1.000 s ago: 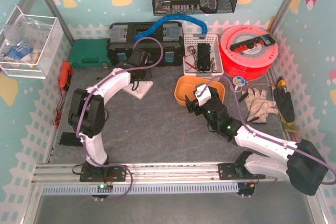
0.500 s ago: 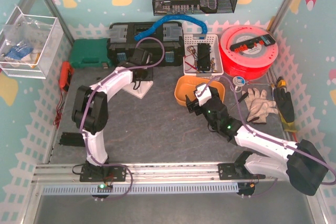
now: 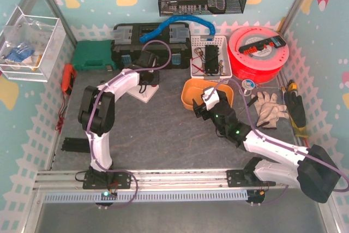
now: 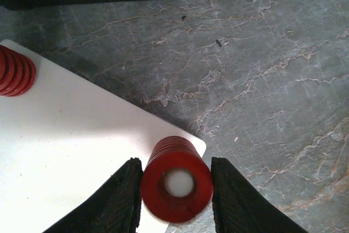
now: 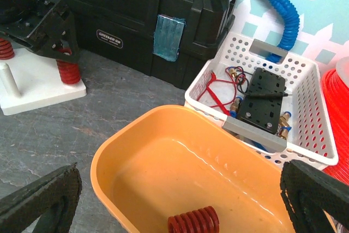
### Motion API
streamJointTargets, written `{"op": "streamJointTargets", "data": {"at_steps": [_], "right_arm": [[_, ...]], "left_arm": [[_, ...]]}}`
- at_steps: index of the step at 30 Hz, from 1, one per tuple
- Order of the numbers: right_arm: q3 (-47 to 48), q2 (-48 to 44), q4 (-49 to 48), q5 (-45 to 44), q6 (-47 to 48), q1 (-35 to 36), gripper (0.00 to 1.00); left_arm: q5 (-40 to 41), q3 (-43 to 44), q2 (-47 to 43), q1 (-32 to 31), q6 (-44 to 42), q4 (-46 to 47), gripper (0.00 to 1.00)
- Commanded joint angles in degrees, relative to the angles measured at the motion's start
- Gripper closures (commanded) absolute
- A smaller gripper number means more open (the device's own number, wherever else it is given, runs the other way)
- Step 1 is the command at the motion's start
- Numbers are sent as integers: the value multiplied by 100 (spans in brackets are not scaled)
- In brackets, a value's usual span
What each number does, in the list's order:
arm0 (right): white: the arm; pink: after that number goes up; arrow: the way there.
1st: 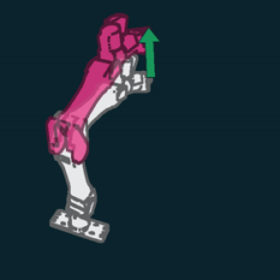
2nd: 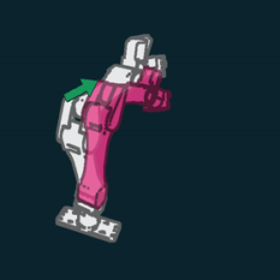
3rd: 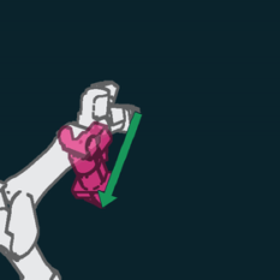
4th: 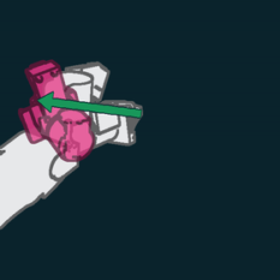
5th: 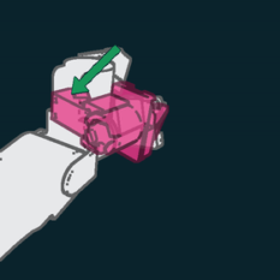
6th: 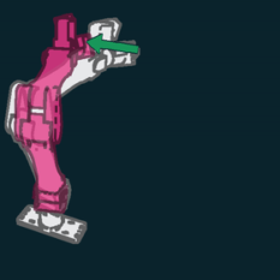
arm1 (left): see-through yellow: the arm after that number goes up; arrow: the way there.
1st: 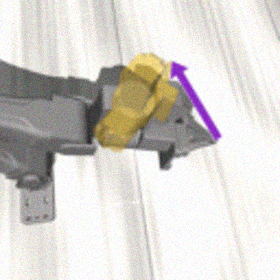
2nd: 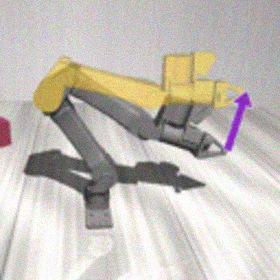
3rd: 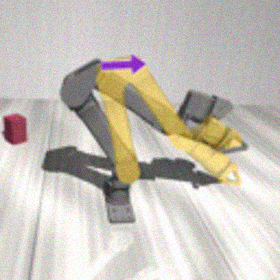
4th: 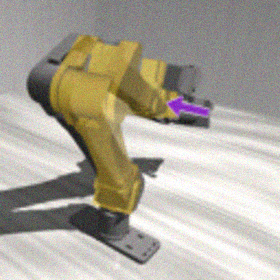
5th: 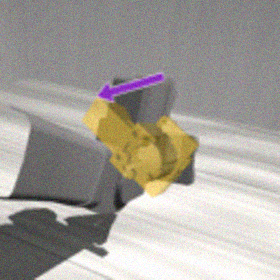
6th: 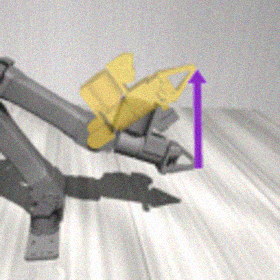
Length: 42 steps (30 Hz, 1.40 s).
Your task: Install the large spring
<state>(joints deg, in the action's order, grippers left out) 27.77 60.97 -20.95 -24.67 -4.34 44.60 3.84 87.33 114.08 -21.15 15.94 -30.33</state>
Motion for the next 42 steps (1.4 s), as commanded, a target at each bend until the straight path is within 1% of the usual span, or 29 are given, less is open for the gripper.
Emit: {"op": "streamJointTargets", "data": {"at_steps": [1,7,11,13,15,17,18,21,24,27,29,30,32,34,35,38,42], "right_arm": [[-8,37,-63,-99,30,-21,1],[7,84,-64,-78,45,-26,1],[39,173,-55,7,74,-89,1],[172,282,182,156,-14,-243,1],[405,352,592,558,-175,-473,1],[587,358,887,1094,-288,-714,1],[645,348,1009,1305,-342,-821,1],[820,345,1406,1823,-453,-1129,1],[889,389,1658,2053,-567,-1325,1],[973,398,1857,2230,-659,-1361,1],[1006,338,1899,2374,-840,-1360,1],[1010,295,1877,2372,-1078,-1358,1],[940,169,1802,2433,-1586,-1351,2],[826,40,1738,2730,-1576,-1352,2],[781,-17,1754,2724,-1496,-1352,2],[798,-104,2015,2262,-1275,-1365,1],[937,-139,2343,2512,-730,-1401,1]], "left_arm": [[-39,211,101,67,-127,-52,61],[-94,232,9,73,-97,-45,50],[-232,141,-255,71,-11,43,43],[-278,-25,-537,72,53,215,41],[-276,-244,-853,72,127,434,38],[-355,-567,-1265,75,234,774,36],[-458,-870,-1484,71,280,1020,35],[-995,-1659,-2151,56,420,1790,30],[-1424,-2446,-2789,4,653,2443,26],[-1889,-3120,-3331,-67,858,2956,22],[-2108,-3426,-3628,-84,924,3109,16],[-2135,-3532,-3755,-88,921,3115,13],[-2048,-3713,-4029,-87,888,3072,2],[-1875,-3833,-4311,-87,870,2993,1],[-1763,-3901,-4447,-91,867,2965,1],[-1450,-4154,-4841,-68,990,2962,1],[-1503,-4397,-5213,-4,1145,2927,1]]}}
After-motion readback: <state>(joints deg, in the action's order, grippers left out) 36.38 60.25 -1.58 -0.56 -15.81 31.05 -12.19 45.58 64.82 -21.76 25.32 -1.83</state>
